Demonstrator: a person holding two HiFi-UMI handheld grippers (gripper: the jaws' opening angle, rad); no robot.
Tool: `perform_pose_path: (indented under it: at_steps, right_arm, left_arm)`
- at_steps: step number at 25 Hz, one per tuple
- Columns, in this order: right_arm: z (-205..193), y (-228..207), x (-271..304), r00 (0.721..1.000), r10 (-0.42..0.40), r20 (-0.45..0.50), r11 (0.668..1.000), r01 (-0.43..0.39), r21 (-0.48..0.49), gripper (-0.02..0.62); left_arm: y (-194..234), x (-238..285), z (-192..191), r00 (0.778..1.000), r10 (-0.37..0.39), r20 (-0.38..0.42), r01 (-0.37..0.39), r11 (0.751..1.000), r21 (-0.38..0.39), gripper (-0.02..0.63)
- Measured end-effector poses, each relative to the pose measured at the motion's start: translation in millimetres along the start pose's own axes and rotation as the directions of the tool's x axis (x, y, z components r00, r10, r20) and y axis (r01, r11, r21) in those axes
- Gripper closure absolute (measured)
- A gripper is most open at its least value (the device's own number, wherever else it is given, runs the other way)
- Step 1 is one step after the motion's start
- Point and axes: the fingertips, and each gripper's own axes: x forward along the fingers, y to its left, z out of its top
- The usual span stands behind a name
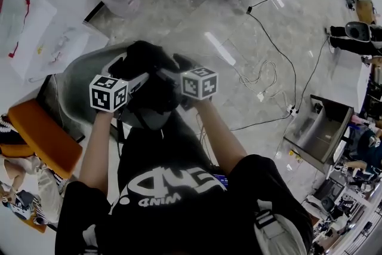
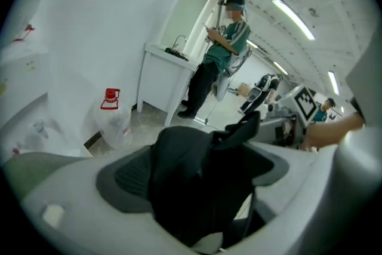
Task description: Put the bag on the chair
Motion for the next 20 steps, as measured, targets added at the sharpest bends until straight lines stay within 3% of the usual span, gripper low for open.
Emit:
perform_pose_path:
  at_steps: [16, 20]
  right_arm:
    - [13, 121, -101, 0.987, 0.098, 0.123, 0.986, -0.08, -0.147, 0.199]
    - [12, 157, -131, 0.975, 0.162, 0.153, 0.97, -0.128, -0.209, 0.272]
  left_arm:
    - [-94, -121, 28, 0.981, -0.056, 0.183, 0.04, 0.995, 0.091, 0.135]
    - [-117, -157, 28, 0.972, -0.077, 0.22, 0.047, 0.989, 0.139, 0.173]
